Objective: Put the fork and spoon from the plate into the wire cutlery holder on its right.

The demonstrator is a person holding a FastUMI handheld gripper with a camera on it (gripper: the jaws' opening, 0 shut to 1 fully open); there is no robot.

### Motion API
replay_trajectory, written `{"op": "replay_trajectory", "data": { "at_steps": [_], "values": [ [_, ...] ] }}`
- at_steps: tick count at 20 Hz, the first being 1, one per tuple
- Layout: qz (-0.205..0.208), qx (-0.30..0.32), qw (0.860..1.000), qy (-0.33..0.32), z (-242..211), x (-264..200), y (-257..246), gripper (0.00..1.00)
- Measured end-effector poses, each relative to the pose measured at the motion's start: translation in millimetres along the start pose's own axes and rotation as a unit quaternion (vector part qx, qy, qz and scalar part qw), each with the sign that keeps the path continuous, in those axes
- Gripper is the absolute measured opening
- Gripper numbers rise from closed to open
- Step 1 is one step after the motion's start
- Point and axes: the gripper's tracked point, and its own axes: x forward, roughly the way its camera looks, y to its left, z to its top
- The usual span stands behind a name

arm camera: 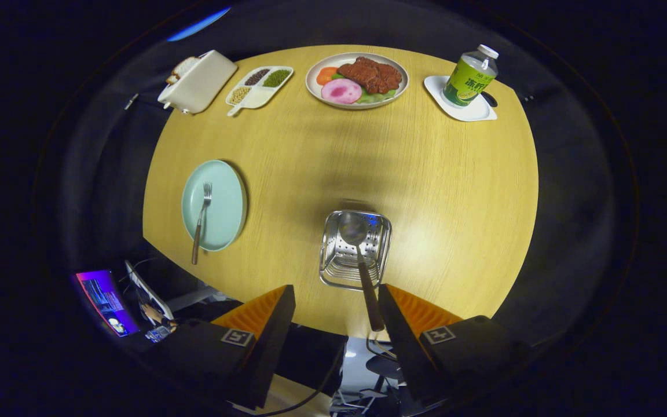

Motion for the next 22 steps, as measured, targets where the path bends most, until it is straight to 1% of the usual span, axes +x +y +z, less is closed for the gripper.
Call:
{"op": "replay_trajectory", "data": {
  "at_steps": [1,3,5,7,10,12,13,15,16,19,22],
  "values": [
    [0.006,0.000,1.000,-0.018,3.4,-13.9,7.0,0.99],
    [0.009,-0.014,0.998,-0.063,7.8,-35.6,20.0,0.99],
    [0.007,-0.025,0.992,-0.120,16.2,-60.1,40.5,0.99],
    [0.020,-0.040,0.983,-0.179,24.1,-82.8,73.1,0.99],
    [0.020,-0.064,0.970,-0.232,32.0,-93.5,108.7,0.99],
    [0.038,-0.066,0.967,-0.245,37.0,-80.5,142.3,0.99],
    [0.056,-0.060,0.968,-0.237,36.1,-68.6,161.2,0.99],
    [0.100,-0.031,0.968,-0.230,40.5,-44.2,205.8,1.00],
    [0.110,-0.020,0.968,-0.225,43.4,-28.8,220.7,0.99],
    [0.107,-0.008,0.968,-0.225,50.7,13.4,252.3,1.00],
    [0.090,-0.013,0.977,-0.194,36.6,62.4,269.8,0.99]
  ]
}}
